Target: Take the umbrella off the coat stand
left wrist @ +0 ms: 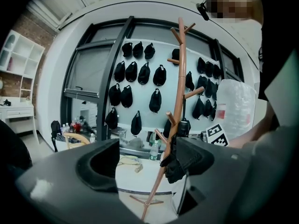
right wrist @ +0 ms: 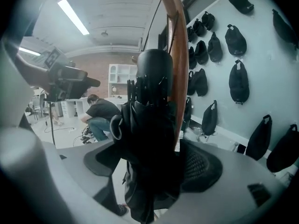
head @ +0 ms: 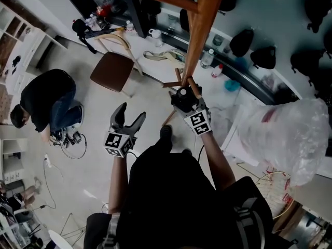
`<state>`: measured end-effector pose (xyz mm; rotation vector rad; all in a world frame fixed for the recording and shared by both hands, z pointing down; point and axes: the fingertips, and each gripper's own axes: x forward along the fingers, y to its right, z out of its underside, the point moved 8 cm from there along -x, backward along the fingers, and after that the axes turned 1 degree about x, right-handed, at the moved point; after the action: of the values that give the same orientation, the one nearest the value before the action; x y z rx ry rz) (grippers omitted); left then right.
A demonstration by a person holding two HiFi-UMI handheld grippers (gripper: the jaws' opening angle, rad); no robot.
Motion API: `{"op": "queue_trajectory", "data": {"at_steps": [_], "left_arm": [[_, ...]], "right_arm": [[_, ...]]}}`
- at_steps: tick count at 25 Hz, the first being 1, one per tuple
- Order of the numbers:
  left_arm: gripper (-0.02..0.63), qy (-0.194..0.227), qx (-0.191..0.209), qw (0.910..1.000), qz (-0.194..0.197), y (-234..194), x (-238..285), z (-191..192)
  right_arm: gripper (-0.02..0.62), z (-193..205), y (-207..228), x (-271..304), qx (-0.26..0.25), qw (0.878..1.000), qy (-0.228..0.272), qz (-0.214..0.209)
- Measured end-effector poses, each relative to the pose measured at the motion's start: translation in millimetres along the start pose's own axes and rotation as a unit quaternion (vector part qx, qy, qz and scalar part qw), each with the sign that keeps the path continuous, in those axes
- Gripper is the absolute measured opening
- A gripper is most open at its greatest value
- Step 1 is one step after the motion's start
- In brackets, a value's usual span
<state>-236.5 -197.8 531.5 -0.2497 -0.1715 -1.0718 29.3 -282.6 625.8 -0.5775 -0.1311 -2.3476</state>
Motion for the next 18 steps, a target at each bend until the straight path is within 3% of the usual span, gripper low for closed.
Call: {"op": "queue_trajectory", "data": {"at_steps": [13, 18], "left_arm": [[0.377, -0.008, -0.003, 0.9999, 0.01, -18, 12, 2], [0.374, -0.007, -0.005, 0.9998, 0.019, -18, 20, 1]], "right_arm": [[0.336, 4, 2, 15, 0.008, 1.0, -0.012, 0.016], [0.258, 5, 3, 9, 0.002, 1.0, -0.026, 0.011]]}}
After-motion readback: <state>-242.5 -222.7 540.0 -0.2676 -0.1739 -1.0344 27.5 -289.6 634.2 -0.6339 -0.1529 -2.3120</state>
